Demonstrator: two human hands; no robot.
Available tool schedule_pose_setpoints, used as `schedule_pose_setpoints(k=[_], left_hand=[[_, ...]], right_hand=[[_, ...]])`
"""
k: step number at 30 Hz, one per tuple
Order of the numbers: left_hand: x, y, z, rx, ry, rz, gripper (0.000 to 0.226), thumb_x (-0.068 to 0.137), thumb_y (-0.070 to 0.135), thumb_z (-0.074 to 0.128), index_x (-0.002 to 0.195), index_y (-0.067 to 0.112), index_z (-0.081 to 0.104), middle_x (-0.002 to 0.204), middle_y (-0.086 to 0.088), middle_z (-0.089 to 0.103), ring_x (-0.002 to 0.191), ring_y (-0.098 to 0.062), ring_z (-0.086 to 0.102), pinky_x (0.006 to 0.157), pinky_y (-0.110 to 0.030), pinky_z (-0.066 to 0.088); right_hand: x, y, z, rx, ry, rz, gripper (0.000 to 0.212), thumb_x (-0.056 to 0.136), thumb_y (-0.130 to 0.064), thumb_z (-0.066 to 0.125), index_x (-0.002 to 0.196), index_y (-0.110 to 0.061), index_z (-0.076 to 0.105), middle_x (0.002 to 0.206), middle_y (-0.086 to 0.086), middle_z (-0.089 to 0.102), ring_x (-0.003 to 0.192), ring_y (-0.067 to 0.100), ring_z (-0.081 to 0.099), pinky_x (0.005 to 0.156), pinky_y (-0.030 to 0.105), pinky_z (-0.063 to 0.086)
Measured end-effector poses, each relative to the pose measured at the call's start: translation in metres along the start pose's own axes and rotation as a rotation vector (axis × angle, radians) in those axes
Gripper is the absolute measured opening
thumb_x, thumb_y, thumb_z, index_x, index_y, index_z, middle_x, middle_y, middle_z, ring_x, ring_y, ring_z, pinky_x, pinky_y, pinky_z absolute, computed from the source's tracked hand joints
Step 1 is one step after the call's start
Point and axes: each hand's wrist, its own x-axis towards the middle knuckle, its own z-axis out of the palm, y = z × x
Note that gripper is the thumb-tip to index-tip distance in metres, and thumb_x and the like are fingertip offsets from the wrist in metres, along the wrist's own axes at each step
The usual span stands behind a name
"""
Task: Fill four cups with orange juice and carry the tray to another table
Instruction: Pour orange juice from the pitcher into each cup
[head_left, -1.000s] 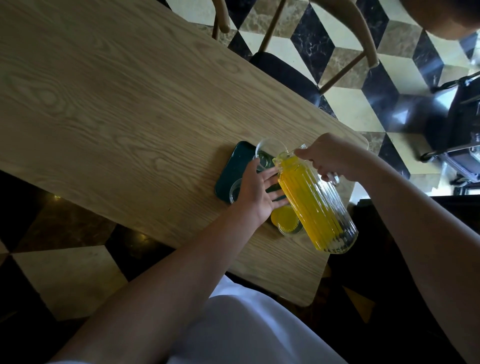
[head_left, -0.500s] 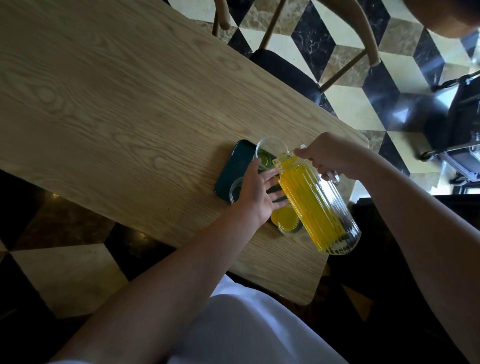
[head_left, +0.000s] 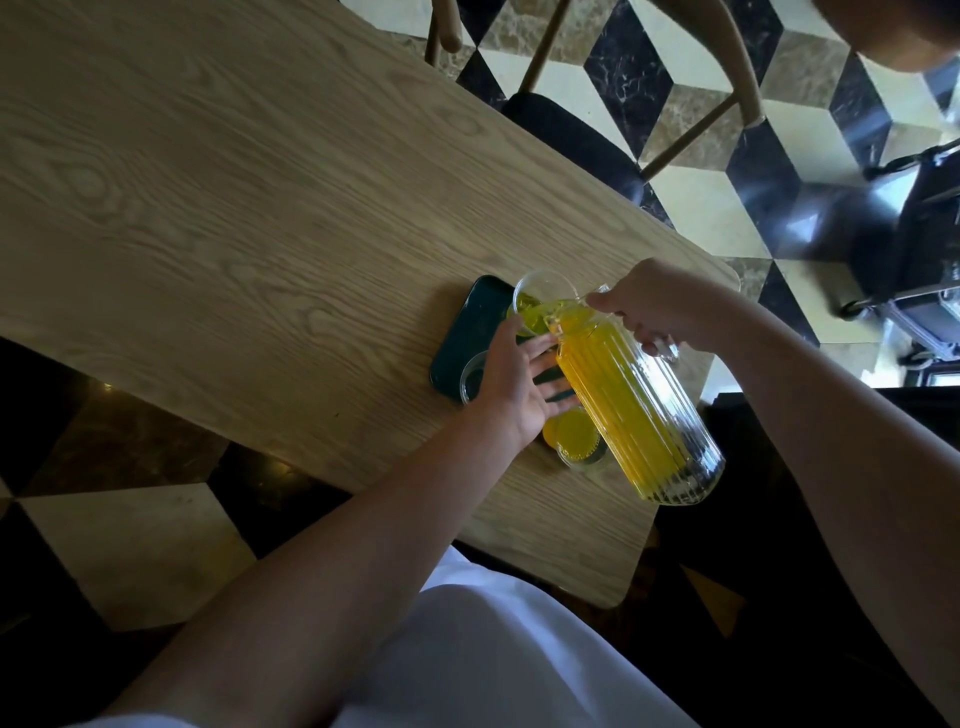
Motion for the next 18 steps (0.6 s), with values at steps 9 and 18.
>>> schedule_pose_setpoints(k=[9,18], left_hand=[[0.0003,0.0003,0.0004,-0.01,0.0,0.001,0.062,0.102,0.058,0.036,0.136,0.011,0.059,0.134,-0.016,0.063,0.121,-0.042,0.06,0.111,-0.064,0.04],[-0.0018,-0.0015,0.003,-0.02,-0.009,-0.007,0.067,0.102,0.059,0.036,0.144,0.01,0.055,0.135,-0.016,0.063,0.12,-0.041,0.06,0.109,-0.062,0.042]], right_hand=[[0.0011,-0.003,-0.0012,-0.005,-0.006,0.004,0.043,0.095,-0.037,0.066,0.068,-0.004,0.055,0.051,0.008,0.05,0.026,0.015,0.043,0.038,0.02,0.034],[0.0055,-0.001,-0.0015,-0.009,-0.012,0.022,0.045,0.095,-0.037,0.066,0.065,-0.006,0.052,0.049,0.007,0.048,0.028,0.016,0.042,0.039,0.021,0.034]])
